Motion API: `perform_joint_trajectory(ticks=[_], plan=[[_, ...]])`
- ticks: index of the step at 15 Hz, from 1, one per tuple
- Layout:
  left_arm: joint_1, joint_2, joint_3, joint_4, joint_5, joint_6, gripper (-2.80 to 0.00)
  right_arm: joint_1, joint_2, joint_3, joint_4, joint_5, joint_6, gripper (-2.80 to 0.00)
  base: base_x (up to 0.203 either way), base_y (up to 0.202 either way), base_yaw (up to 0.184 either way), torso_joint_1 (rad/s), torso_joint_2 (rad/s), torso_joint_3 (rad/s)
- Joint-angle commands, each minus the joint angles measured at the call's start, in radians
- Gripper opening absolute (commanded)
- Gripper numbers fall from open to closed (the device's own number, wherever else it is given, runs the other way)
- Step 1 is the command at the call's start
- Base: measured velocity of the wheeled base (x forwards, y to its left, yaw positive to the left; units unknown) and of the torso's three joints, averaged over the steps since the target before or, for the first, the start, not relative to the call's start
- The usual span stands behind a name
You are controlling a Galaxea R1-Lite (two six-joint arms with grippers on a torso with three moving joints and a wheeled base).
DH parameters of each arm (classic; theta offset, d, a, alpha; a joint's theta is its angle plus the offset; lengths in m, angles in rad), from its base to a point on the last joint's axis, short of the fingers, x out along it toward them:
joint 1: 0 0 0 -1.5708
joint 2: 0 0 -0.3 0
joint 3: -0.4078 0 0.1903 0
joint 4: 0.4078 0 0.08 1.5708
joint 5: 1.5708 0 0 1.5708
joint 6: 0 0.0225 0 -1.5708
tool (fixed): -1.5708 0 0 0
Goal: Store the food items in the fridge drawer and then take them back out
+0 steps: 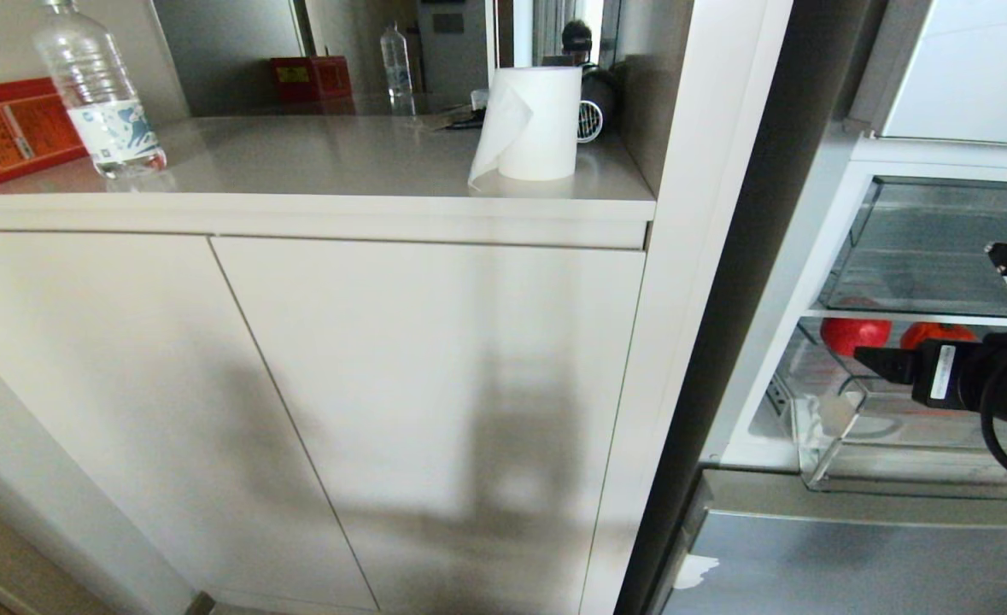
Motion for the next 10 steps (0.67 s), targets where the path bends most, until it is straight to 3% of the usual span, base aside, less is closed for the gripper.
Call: perform_joint_trajectory(ticks=[1,6,10], plan=[[0.0,0.0,0.0,0.001,0.0,0.0,-2.8,-0.007,0.001,0.0,0.003,-0.004,-0.006,0.0,0.0,0.0,0.0,0.0,0.0,0.0],[0.0,0.0,0.0,0.001,0.0,0.0,-2.8,-0.014,-0.056,-0.049,0.233,-0.01,-0.015,0.0,0.0,0.0,0.0,0.0,0.0,0.0],[0.0,0.0,0.0,0.001,0.0,0.0,-2.8,-0.018,-0.104,-0.066,0.334,-0.007,-0.011,0.0,0.0,0.0,0.0,0.0,0.0,0.0]])
